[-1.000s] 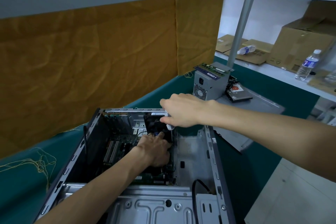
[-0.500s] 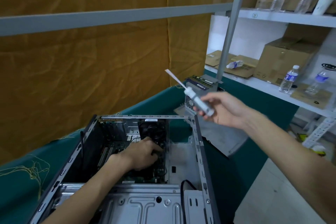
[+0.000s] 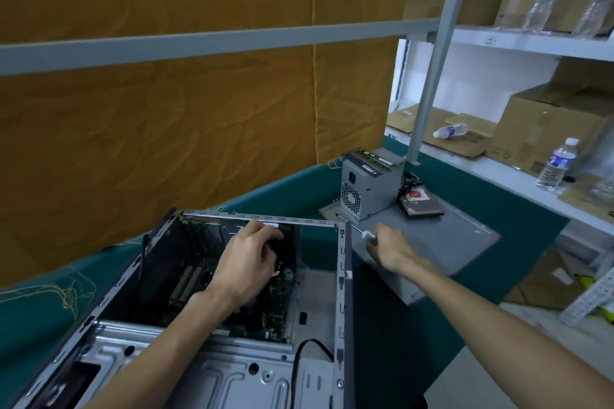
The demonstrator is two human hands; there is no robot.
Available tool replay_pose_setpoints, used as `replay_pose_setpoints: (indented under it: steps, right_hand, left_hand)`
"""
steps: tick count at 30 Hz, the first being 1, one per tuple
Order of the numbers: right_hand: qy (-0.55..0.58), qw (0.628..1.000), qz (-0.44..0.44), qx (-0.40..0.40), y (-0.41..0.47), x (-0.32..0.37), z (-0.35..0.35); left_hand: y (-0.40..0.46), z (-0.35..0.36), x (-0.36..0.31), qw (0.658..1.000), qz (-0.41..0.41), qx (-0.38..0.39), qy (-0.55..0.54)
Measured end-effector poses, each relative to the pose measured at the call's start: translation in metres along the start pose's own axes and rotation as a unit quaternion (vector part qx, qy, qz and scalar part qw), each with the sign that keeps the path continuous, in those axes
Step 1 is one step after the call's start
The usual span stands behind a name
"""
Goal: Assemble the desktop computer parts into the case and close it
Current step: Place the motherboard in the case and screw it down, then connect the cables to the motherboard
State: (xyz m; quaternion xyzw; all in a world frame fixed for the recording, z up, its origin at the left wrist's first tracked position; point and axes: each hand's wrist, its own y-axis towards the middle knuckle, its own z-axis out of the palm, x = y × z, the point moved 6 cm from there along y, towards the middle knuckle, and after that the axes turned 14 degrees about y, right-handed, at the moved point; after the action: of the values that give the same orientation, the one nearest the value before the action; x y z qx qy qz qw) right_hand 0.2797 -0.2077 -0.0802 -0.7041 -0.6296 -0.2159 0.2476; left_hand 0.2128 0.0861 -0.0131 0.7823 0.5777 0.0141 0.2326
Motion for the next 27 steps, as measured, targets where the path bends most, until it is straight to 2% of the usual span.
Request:
replay_pose_setpoints:
  steps: [8, 10, 12, 13, 14, 16, 17, 18, 19, 20, 24, 27]
  right_hand:
    - [-0.038, 0.998, 0.007, 0.044, 0.02, -0.012, 0.013]
    - [0.046, 0.998, -0.036, -0.013, 0.022, 0.009, 0.003]
    - [0.18, 0.971, -0.116, -0.103, 0.015, 0.05, -0.016]
    - [0.222, 0.956, -0.156, -0.111, 0.009, 0.074, -0.021]
    - [0.235, 0.949, -0.196, -0.073, 0.001, 0.101, -0.019]
    - [0.151, 0.953, -0.254, 0.067, -0.019, 0.146, 0.005]
    - [0.048, 0.956, -0.262, 0.119, -0.028, 0.158, 0.022]
    - [-0.062, 0.953, -0.267, 0.132, -0.036, 0.163, 0.034]
    - [-0.149, 0.943, -0.276, 0.113, -0.04, 0.165, 0.04]
    - [-0.188, 0.935, -0.289, 0.084, -0.043, 0.166, 0.04]
    - [-0.144, 0.94, -0.297, 0.083, -0.05, 0.154, 0.03]
    - [-0.152, 0.947, -0.278, 0.047, -0.065, 0.14, 0.016]
  left_hand:
    - [-0.027, -0.012, 0.018, 0.997, -0.055, 0.058, 0.016]
    - [-0.034, -0.017, 0.019, 0.995, -0.07, 0.076, 0.008]
    - [-0.043, -0.024, 0.017, 0.992, -0.083, 0.089, 0.009]
    - [-0.048, -0.027, 0.015, 0.992, -0.089, 0.094, 0.014]
    - [-0.054, -0.029, 0.012, 0.99, -0.095, 0.099, 0.025]
    - [-0.068, -0.033, 0.008, 0.985, -0.112, 0.107, 0.074]
    - [-0.076, -0.035, 0.009, 0.98, -0.128, 0.107, 0.104]
    - [-0.084, -0.037, 0.011, 0.974, -0.15, 0.108, 0.13]
    - [-0.093, -0.038, 0.013, 0.968, -0.169, 0.106, 0.152]
    - [-0.099, -0.039, 0.012, 0.965, -0.174, 0.101, 0.168]
    - [-0.098, -0.039, 0.009, 0.971, -0.141, 0.118, 0.153]
    - [-0.089, -0.037, 0.012, 0.975, -0.103, 0.131, 0.145]
